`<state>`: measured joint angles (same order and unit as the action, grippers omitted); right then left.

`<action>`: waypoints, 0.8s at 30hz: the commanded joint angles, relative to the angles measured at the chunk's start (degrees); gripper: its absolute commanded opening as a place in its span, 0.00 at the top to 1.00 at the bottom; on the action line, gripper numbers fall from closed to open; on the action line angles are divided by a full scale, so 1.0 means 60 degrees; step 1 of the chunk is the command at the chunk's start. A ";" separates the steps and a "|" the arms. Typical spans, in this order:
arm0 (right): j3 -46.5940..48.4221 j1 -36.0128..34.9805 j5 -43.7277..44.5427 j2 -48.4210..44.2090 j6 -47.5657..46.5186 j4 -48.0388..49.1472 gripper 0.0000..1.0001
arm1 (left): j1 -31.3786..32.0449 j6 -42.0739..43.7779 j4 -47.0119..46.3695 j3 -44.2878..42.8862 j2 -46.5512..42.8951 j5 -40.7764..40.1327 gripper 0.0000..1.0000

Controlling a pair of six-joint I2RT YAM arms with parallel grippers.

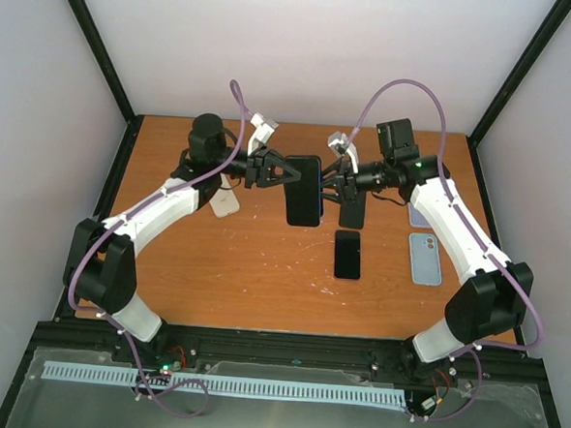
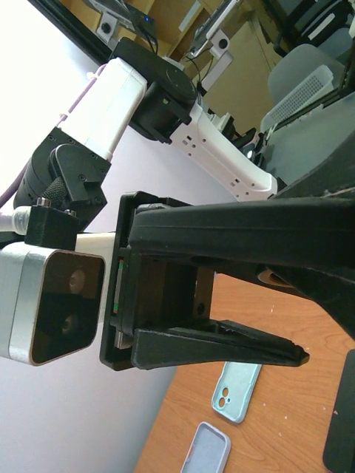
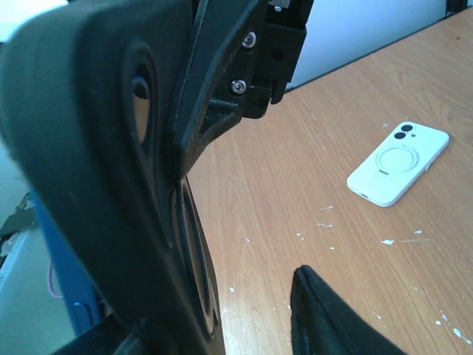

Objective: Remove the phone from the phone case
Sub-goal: Remove the phone case from the phone.

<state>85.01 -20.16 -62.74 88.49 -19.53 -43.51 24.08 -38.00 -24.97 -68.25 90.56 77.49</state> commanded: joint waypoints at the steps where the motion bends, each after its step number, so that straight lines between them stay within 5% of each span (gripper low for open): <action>1: 0.0282 0.0094 -0.1264 -0.0036 0.1105 0.2508 0.64 | 0.0636 0.0529 0.1759 0.0051 0.0299 0.1000 1.00; 9: -0.1043 0.0094 -0.1096 0.0242 0.1096 0.2195 0.93 | 0.0580 0.1095 0.2632 -0.0410 0.0422 0.0498 0.98; 18: -0.3326 0.0116 -0.1339 0.0955 0.1192 0.2669 0.97 | 0.0280 0.1358 0.3755 -0.0290 0.0789 -0.1847 0.94; 24: -0.3515 0.0217 -0.1113 0.2676 0.2194 0.3317 0.97 | 0.0218 0.0940 0.3785 0.0245 0.1163 -0.3761 0.53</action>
<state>64.18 -18.22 -72.60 97.76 -10.50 -24.84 24.95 -31.11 -2.04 -66.78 97.19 65.54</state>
